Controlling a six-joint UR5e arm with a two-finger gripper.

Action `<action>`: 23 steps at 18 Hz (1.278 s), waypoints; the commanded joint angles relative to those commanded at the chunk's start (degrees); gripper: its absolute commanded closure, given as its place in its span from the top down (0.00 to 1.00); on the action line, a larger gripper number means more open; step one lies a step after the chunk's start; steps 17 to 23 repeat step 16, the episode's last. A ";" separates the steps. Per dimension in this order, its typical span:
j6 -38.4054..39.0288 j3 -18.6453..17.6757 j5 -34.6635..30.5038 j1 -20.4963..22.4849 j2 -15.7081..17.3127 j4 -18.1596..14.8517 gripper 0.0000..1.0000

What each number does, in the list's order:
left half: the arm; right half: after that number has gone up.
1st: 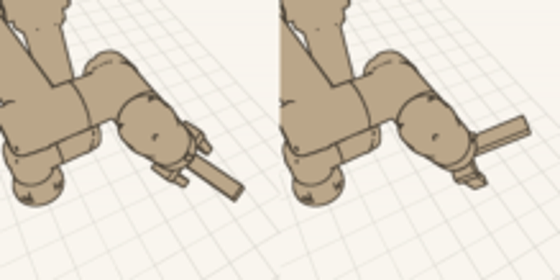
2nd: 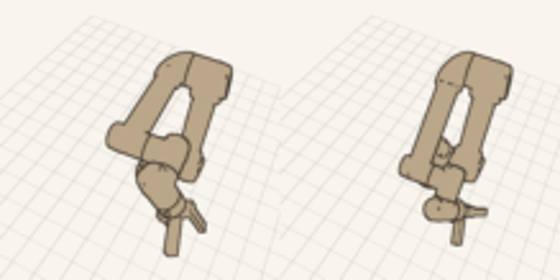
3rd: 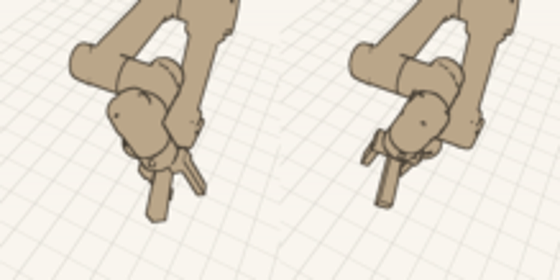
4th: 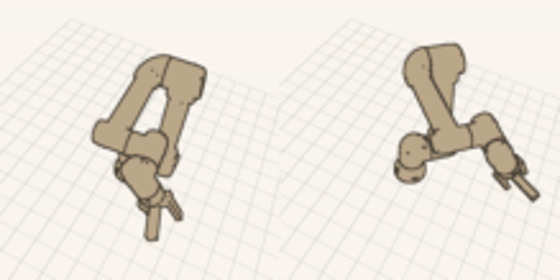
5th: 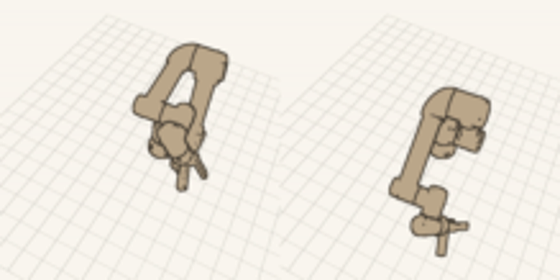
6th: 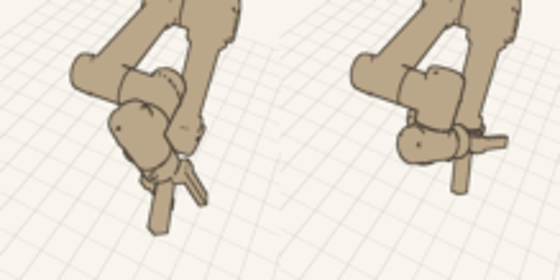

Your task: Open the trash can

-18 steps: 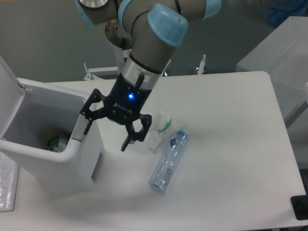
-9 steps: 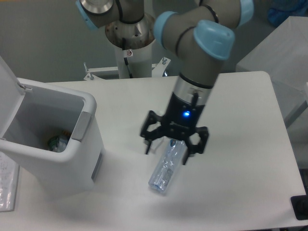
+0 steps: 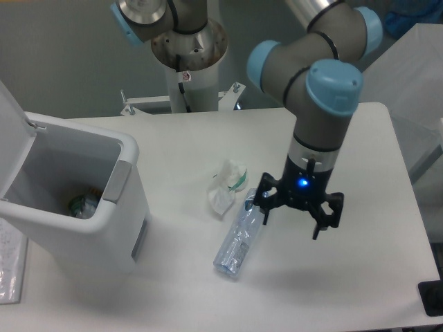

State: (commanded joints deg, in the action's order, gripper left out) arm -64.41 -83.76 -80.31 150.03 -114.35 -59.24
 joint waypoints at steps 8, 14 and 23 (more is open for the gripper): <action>-3.71 0.00 -4.50 0.00 0.18 -0.88 1.00; -3.71 -1.23 -5.91 -0.09 0.35 -0.62 1.00; -3.62 -1.32 -6.00 -0.09 0.44 -0.62 1.00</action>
